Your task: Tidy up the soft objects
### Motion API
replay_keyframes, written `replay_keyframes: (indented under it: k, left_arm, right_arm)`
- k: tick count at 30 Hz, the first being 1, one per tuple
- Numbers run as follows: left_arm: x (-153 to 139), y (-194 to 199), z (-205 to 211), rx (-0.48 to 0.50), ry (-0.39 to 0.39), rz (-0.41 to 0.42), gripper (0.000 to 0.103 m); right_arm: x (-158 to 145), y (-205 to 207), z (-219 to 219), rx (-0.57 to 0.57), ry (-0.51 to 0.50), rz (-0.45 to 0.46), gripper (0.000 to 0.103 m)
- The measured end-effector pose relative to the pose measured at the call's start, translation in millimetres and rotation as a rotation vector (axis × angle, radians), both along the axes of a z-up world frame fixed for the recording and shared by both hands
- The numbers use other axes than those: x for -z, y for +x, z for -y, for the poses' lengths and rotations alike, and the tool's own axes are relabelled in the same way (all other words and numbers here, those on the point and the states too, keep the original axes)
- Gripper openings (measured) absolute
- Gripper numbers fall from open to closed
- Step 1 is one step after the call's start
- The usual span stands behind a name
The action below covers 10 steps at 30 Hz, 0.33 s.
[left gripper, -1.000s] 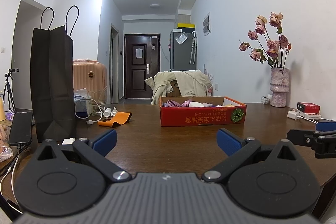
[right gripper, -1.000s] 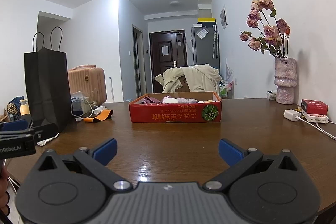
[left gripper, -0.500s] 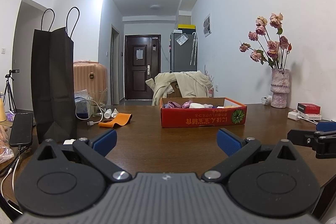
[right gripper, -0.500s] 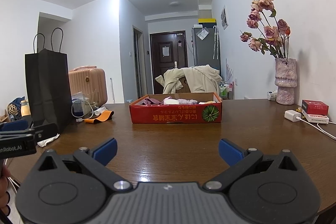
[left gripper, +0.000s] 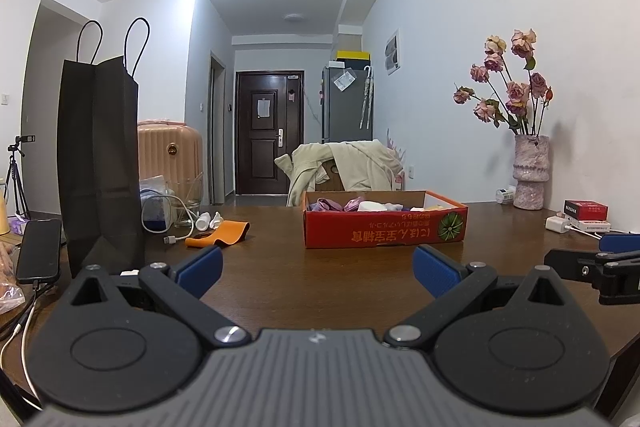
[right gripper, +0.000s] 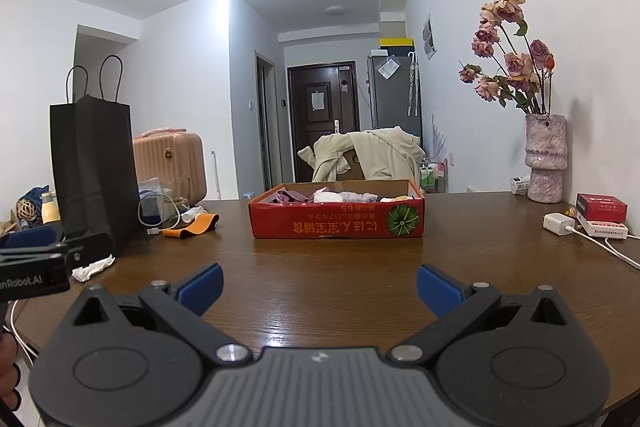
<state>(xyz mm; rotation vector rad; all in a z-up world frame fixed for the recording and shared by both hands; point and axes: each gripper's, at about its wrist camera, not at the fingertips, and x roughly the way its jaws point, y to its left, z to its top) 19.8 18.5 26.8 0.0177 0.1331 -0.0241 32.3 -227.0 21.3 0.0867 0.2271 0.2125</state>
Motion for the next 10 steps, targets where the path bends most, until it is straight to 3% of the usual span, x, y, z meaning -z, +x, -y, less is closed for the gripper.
replay_keyframes:
  k: [7, 10]
  left_arm:
    - [-1.2, -2.8, 3.2, 0.014, 0.008, 0.042, 0.103]
    - [-0.4, -0.5, 3.2, -0.025, 0.004, 0.044, 0.103]
  right_arm:
    - [0.8, -0.5, -3.2, -0.024, -0.012, 0.011, 0.103]
    - [1.8, 1.4, -2.1, -0.013, -0.006, 0.008, 0.103]
